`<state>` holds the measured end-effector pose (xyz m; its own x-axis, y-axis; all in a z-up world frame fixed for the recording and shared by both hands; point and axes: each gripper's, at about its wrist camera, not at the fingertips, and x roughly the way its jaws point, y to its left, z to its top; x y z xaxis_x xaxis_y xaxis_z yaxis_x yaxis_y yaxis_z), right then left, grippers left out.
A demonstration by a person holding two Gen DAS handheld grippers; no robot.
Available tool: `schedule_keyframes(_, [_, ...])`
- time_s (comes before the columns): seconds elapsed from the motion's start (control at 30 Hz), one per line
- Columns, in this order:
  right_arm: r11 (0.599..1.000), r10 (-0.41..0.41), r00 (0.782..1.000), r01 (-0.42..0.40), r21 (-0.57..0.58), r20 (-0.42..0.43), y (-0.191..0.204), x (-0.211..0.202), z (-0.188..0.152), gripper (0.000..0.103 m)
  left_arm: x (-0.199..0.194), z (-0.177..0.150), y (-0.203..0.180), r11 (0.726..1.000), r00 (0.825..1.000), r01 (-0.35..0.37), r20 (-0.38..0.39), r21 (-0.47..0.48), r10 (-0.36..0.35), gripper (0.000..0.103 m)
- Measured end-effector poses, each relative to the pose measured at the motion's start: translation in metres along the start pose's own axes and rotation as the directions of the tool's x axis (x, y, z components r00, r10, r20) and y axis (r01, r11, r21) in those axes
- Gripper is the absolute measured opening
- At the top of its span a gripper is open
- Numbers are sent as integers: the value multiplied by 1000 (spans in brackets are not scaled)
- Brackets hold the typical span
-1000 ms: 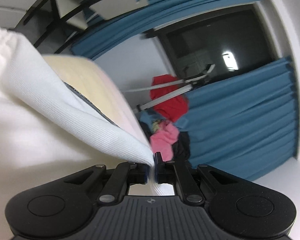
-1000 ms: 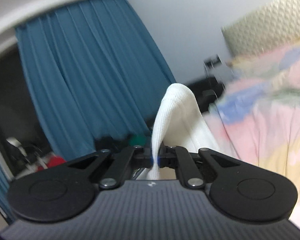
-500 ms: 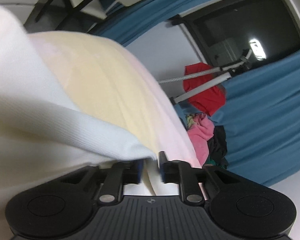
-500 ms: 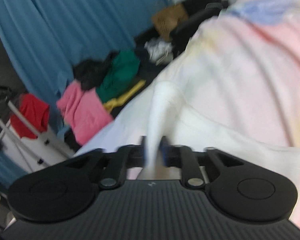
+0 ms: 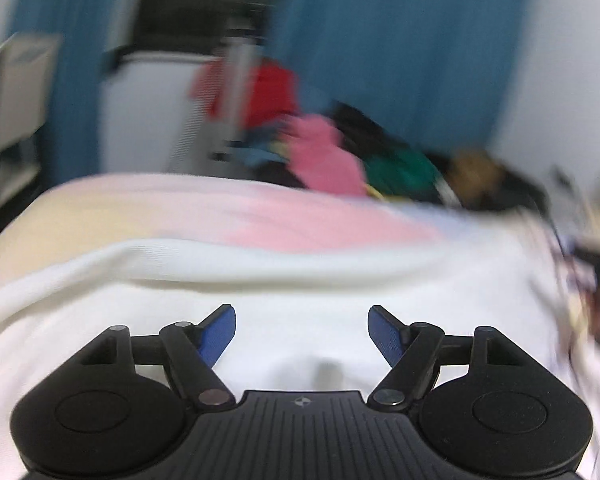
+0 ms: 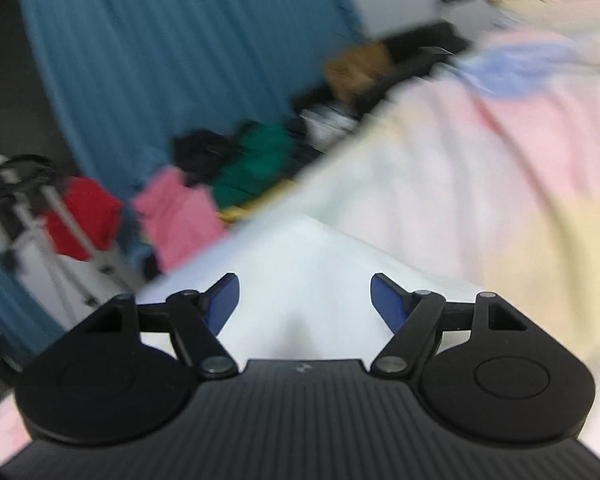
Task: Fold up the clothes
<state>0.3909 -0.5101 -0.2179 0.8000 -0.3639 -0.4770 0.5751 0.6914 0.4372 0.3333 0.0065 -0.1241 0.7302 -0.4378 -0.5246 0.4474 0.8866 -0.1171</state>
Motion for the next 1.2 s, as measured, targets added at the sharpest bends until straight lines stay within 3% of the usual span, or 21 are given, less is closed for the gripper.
schedule_keyframes(0.07, [998, -47, 999, 47, 48, -14, -22, -9, -5, 74, 9, -9, -34, 990, 998, 56, -45, 128, -51, 77])
schedule_keyframes(0.13, [990, -62, 997, 67, 124, -45, -44, -11, -10, 76, 18, -23, -66, 964, 994, 87, -82, 252, -68, 77])
schedule_keyframes(0.23, [970, -26, 990, 57, 236, -136, -72, -3, -21, 76, 37, -42, -97, 927, 990, 72, -136, 368, -23, 76])
schedule_keyframes(0.3, [963, 13, 990, 27, 269, -144, -80, 4, -27, 72, 54, -51, -109, 915, 986, 44, -163, 402, 23, 75])
schedule_keyframes(0.37, [965, 45, 990, -8, 263, -136, -79, 12, -31, 68, 71, -53, -115, 909, 984, 19, -169, 417, 57, 65])
schedule_keyframes(0.4, [969, 50, 990, -16, 247, -133, -76, 15, -31, 62, 74, -53, -117, 912, 983, 16, -172, 411, 61, 51])
schedule_keyframes(0.43, [973, 51, 990, -21, 229, -129, -73, 18, -31, 39, 76, -52, -117, 916, 983, 13, -175, 401, 62, 35])
schedule_keyframes(0.47, [976, 57, 990, -27, 216, -133, -70, 20, -30, 24, 78, -51, -118, 920, 982, 11, -178, 391, 64, 20])
schedule_keyframes(0.53, [983, 58, 993, -38, 182, -107, -64, 17, -26, 12, 73, -46, -113, 931, 985, 15, -163, 365, 49, 11])
schedule_keyframes(0.57, [986, 56, 995, -42, 163, -81, -61, 12, -24, 11, 69, -43, -110, 935, 988, 24, -154, 353, 33, 9])
schedule_keyframes(0.7, [988, 53, 998, -56, 142, 23, -60, -15, -13, 10, 42, -37, -107, 938, 990, 89, -136, 334, -45, 8])
schedule_keyframes(0.87, [987, 14, 996, -28, 161, 84, -80, -49, -15, 10, 10, -43, -115, 935, 983, 156, -145, 317, -115, 5])
schedule_keyframes(1.0, [977, -48, 999, 43, 209, 20, -111, -51, -33, 10, 2, -67, -122, 947, 983, 138, -153, 291, -97, 8])
schedule_keyframes(1.1, [983, -64, 998, 66, 169, -13, -117, -51, -44, 11, -3, -68, -120, 966, 988, 109, -135, 233, -79, 14])
schedule_keyframes(1.2, [991, -79, 996, 82, 108, -31, -110, -60, -45, 15, -16, -62, -120, 981, 991, 92, -110, 172, -74, 29])
